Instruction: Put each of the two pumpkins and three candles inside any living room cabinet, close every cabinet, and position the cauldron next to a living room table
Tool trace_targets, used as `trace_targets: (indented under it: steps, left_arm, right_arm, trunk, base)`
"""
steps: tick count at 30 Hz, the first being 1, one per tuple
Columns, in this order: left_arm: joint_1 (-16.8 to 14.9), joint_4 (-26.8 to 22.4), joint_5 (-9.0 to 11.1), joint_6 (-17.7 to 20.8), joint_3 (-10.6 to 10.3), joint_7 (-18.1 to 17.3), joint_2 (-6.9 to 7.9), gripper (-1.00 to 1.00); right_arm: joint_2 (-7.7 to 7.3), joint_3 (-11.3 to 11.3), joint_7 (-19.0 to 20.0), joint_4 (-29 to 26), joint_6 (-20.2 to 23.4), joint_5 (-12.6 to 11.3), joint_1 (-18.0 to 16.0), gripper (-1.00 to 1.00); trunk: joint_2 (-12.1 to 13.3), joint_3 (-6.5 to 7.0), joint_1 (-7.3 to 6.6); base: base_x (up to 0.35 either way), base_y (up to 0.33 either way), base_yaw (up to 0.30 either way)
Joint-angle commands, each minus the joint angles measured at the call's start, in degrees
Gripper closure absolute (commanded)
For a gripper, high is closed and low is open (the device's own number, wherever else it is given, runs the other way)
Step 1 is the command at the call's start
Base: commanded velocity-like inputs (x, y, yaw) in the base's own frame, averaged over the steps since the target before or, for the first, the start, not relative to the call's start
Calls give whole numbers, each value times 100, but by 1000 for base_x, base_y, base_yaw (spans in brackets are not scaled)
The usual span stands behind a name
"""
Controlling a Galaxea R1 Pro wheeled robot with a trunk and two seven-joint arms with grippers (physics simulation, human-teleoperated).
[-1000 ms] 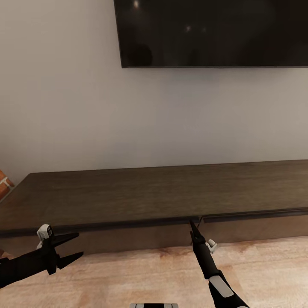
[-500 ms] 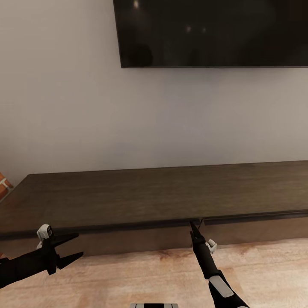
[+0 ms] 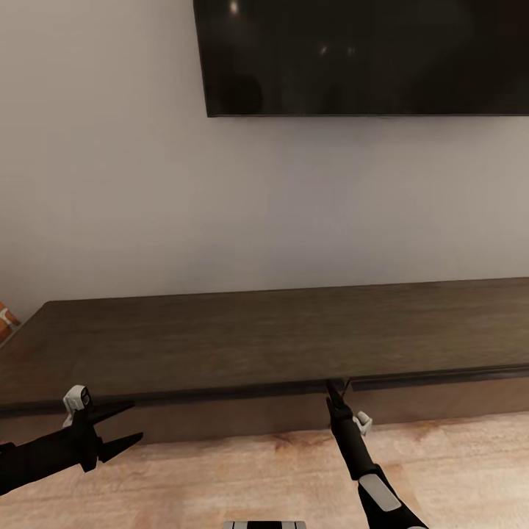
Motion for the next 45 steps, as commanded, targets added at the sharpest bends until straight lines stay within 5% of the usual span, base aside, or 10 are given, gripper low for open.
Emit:
trace_targets:
  steps: [1,14,15,45]
  left_arm:
    - [0,0,0,0,0,0,1,-100]
    - [0,0,0,0,0,0,0,-100]
    - [0,0,0,0,0,0,1,-100]
    - [0,0,0,0,0,0,-4,-100]
  right_arm:
    - [-1,0,0,16,-2,1,0,-100]
    - [6,0,0,80,-32,3,0,-100]
    - [6,0,0,79,-30,3,0,100]
    - [6,10,0,79,-19,3,0,100]
  trunk:
    - [0,0,0]
    - [0,0,0]
    - [0,0,0]
    - [0,0,0]
  base:
    - [4,0,0]
    - [1,0,0]
    - [0,0,0]
    - [0,0,0]
